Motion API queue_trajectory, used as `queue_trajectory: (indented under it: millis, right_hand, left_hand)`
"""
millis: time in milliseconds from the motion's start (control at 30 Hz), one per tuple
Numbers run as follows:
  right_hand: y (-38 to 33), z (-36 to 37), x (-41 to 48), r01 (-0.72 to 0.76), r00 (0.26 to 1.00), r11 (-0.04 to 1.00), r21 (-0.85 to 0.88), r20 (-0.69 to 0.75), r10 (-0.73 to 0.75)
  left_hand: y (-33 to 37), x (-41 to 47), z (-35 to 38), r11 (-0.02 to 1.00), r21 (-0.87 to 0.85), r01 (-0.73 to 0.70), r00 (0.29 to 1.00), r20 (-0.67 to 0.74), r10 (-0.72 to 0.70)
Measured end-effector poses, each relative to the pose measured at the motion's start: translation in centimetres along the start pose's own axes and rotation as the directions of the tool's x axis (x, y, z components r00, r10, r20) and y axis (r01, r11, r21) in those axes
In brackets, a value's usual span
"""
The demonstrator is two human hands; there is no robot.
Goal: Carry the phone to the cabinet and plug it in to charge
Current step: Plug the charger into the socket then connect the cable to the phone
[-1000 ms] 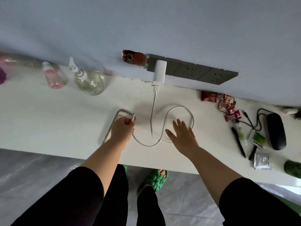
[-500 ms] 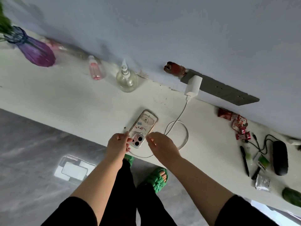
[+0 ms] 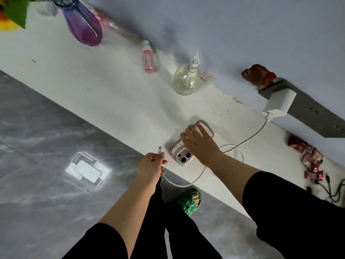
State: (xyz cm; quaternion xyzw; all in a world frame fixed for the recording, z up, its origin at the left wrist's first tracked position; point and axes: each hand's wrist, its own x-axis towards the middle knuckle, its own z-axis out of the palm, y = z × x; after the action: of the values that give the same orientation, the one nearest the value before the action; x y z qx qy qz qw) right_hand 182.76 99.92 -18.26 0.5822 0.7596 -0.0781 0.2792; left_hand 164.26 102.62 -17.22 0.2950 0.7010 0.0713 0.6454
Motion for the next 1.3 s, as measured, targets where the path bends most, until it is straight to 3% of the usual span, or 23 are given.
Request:
queue_trajectory:
  millis: [67,133,200,300,367,467,533,567,633,767,867,967,1167,1300]
  right_hand:
    - [0.4,-0.3,0.2,-0.018,0.999,1.000,0.001,-0.029,0.018]
    - [1.1,-0.2,0.8,0.011,0.994,0.995,0.097,0.104,-0.021]
    - [1.6,-0.6,1.5,-0.058,0.982,0.969,0.242,0.189,0.012]
    - [1.9,-1.3,1.6,-0.198,0.980,0.791,0.578,0.144,0.139]
    - [2.0,-2.1,0.9,-0.295,0.947,0.513,0.806,0.174,0.270]
    - [2.6,-4.0,-1.0,-0.315,0.848,-0.146,0.938,0.348,0.400]
    - [3.4,-5.6,-3.0,-0.198,0.846,-0.581,0.790,0.437,0.306]
    - [3.9,-6.1,-4.3,-0.141,0.857,-0.747,0.649,0.458,0.237]
    - [4.8,-7.0,-7.4,-0.054,0.886,-0.915,0.399,0.442,0.140]
    - [6.0,-9.1,-14.0,0.129,0.962,-0.976,0.174,0.216,0.165]
    - [6.6,-10.3,-18.2,0.258,0.960,-0.960,0.110,0.086,0.267]
    - [7.3,-11.4,-21.4,0.331,0.933,-0.943,0.023,0.141,0.331]
    - [8.0,-13.6,-26.0,0.470,0.876,-0.833,-0.291,0.269,0.400]
    - [7.8,-14.7,-28.7,0.533,0.845,-0.760,-0.371,0.284,0.454]
  left_hand:
    - [0.0,0.0,-0.1,1.000,-0.006,0.002,1.000,-0.004,-0.002]
    - [0.3,-0.2,0.0,1.000,-0.013,0.002,1.000,-0.011,-0.002]
    - [0.8,-0.5,0.0,1.000,-0.009,-0.009,1.000,-0.013,0.009]
    - [1.8,-1.2,-0.1,0.998,0.025,-0.052,0.998,-0.017,0.052]
    - [2.6,-2.1,-0.1,0.996,0.037,-0.077,0.997,-0.017,0.078]
    - [3.8,-4.2,0.3,0.994,0.011,-0.104,0.994,0.029,0.104]
    - [4.8,-6.1,0.8,0.993,-0.038,-0.110,0.990,0.089,0.113]
    - [5.3,-7.2,1.1,0.992,-0.064,-0.109,0.985,0.125,0.116]
    - [6.3,-9.5,1.8,0.990,-0.089,-0.107,0.974,0.190,0.122]
    - [7.7,-14.7,3.2,0.986,-0.086,-0.140,0.947,0.279,0.159]
    - [8.3,-19.1,4.1,0.982,-0.061,-0.182,0.917,0.350,0.191]
    - [8.7,-23.8,4.8,0.977,-0.058,-0.205,0.862,0.463,0.208]
    - [9.0,-31.4,6.8,0.941,0.158,-0.300,0.790,0.593,0.153]
    - [8.7,-34.6,8.3,0.957,0.141,-0.253,0.760,0.641,0.107]
